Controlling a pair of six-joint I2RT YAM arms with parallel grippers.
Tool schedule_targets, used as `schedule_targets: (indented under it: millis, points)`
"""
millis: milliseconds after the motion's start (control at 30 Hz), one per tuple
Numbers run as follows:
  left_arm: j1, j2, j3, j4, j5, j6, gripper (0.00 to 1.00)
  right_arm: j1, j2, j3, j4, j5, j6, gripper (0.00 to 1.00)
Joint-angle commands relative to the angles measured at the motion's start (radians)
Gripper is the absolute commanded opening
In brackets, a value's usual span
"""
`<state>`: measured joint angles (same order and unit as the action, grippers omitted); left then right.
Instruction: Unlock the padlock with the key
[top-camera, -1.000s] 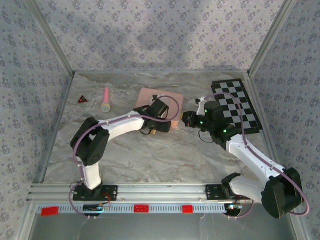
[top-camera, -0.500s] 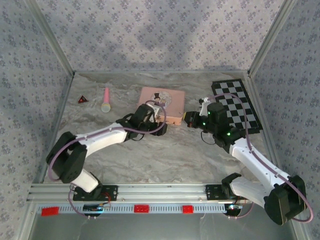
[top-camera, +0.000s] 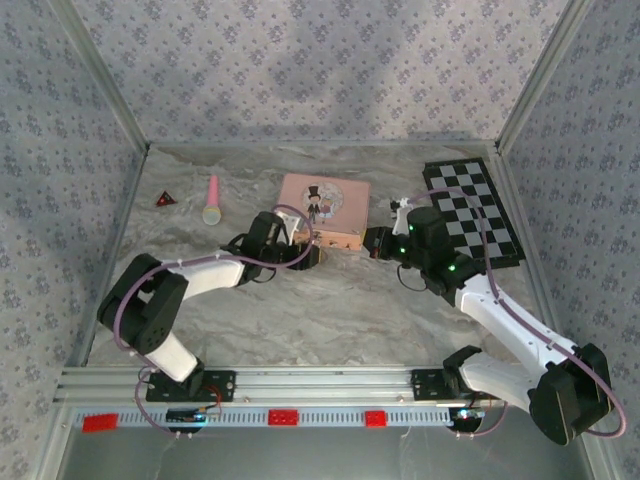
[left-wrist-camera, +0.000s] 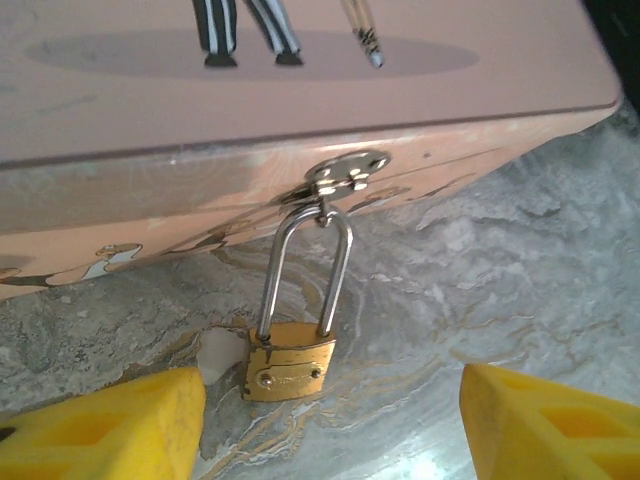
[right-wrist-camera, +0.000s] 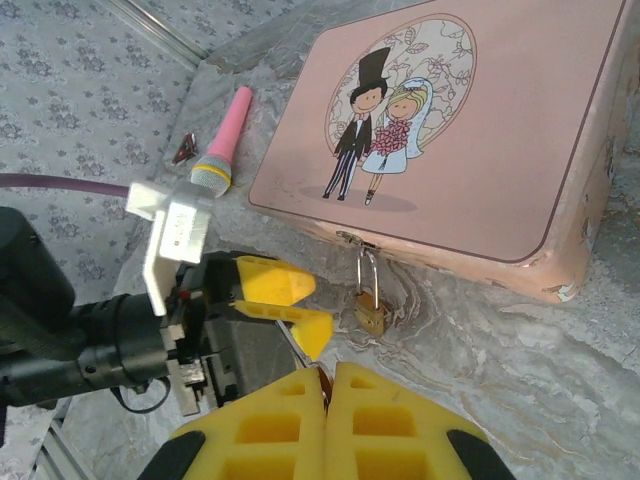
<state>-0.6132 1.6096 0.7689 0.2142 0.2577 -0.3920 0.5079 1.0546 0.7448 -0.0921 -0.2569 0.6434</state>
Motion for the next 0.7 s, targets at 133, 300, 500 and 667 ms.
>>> schedule_targets:
  millis: [133, 300, 500, 667]
  points:
    - [0.013, 0.061, 0.032, 0.087, -0.005, 0.008, 0.63, 0.011, -0.008, 0.020, -0.025, 0.021, 0.014, 0.00]
    - [0.013, 0.094, 0.009, 0.151, -0.033, 0.005, 0.58, 0.016, 0.001, 0.026, -0.024, 0.022, 0.011, 0.00]
    - [0.015, 0.135, 0.025, 0.167, -0.025, 0.003, 0.55, 0.019, 0.007, 0.023, -0.021, 0.025, 0.010, 0.00]
    - [0.015, 0.180, 0.047, 0.183, -0.008, -0.006, 0.52, 0.022, 0.009, 0.021, -0.015, 0.024, 0.013, 0.00]
